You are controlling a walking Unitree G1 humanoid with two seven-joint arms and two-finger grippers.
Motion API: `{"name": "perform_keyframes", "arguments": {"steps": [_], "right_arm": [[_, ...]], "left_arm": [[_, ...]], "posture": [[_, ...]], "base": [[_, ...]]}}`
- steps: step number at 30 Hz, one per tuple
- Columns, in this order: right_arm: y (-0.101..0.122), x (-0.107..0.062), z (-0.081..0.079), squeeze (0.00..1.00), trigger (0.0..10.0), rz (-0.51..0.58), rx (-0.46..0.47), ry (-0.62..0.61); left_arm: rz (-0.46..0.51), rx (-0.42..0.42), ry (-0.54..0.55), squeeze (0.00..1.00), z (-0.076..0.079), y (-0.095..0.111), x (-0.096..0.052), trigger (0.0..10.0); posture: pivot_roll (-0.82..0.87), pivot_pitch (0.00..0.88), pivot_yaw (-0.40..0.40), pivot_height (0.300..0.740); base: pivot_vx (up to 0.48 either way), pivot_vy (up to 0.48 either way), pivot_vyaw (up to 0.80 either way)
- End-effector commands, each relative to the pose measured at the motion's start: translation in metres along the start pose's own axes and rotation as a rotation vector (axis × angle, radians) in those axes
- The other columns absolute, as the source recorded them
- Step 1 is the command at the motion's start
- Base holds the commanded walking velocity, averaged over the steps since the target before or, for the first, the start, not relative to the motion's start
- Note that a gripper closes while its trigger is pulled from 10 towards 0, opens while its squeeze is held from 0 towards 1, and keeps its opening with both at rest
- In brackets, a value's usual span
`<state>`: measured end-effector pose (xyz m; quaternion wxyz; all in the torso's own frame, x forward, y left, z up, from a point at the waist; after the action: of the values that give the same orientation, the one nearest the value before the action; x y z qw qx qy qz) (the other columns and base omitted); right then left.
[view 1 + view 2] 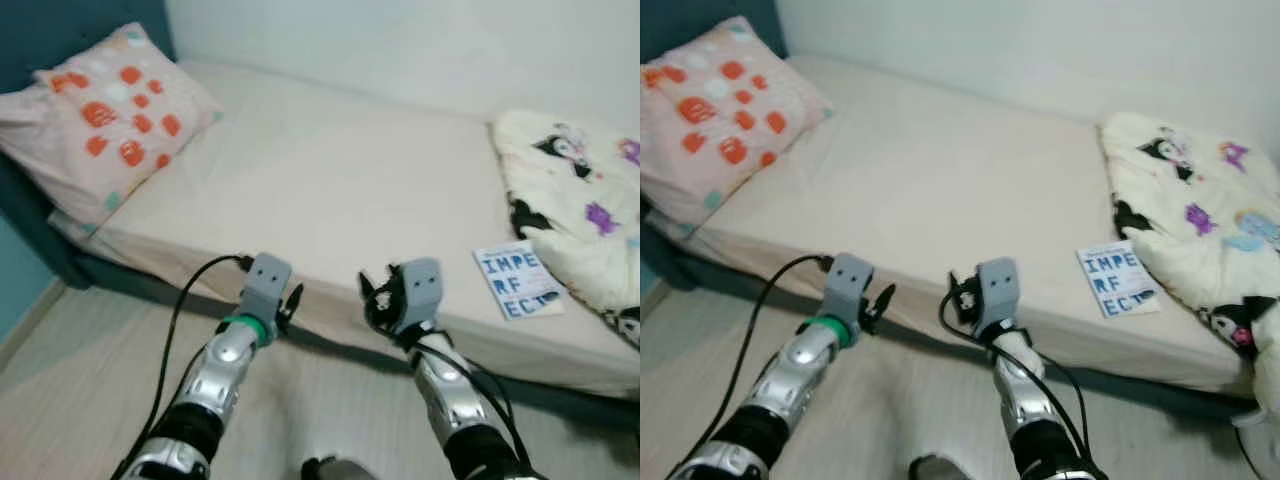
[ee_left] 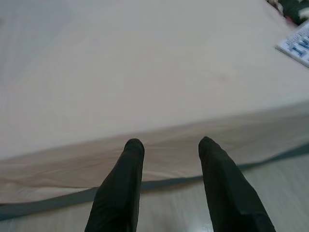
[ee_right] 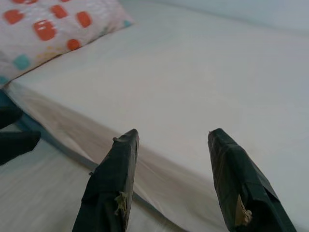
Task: Clean up the room
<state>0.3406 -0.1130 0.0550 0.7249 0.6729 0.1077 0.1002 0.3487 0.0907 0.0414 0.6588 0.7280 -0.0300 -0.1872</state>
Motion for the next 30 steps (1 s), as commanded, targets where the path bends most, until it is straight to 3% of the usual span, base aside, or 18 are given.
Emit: {"name": "perform_keyframes", "arguments": {"steps": [1, 24, 30], "right_arm": [[-0.0052, -0.0037, 0.0062, 0.0, 10.0, -0.021, 0.006, -0.019], [-0.005, -0.0036, 0.006, 0.0, 10.0, -0.02, 0.005, -0.021], [-0.0042, -0.0036, 0.0056, 0.0, 10.0, -0.014, -0.005, -0.021]], "left_arm": [[-0.02, -0.006, -0.022, 0.0, 0.0082, -0.0044, 0.0005, 10.0], [-0.011, -0.011, -0.024, 0.0, 0.0084, -0.0021, 0.001, 10.0], [0.019, 0.034, -0.045, 0.0, 0.0104, 0.0015, 0.0002, 10.0]], "posture": [[-0.04, 0.0, 0.014, 0.74], [-0.04, 0.0, 0.013, 0.74], [-0.04, 0.0, 0.013, 0.74]], "base": [[0.0, 0.0, -0.78], [0.0, 0.0, -0.78], [0.0, -0.269, 0.0]]}}
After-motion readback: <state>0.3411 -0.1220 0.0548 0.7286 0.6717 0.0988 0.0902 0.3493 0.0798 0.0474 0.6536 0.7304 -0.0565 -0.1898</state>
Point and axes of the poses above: a point about 5 cm out from each wrist's last joint towards the gripper, its own x axis pointing out of the wrist towards the gripper, its own y axis along the axis of the wrist's last joint, z = x × y, the point moved 4 cm from there along x, pointing out of the wrist towards the gripper, and after that the axes turned 4 degrees about -x, right-handed, at the moved point
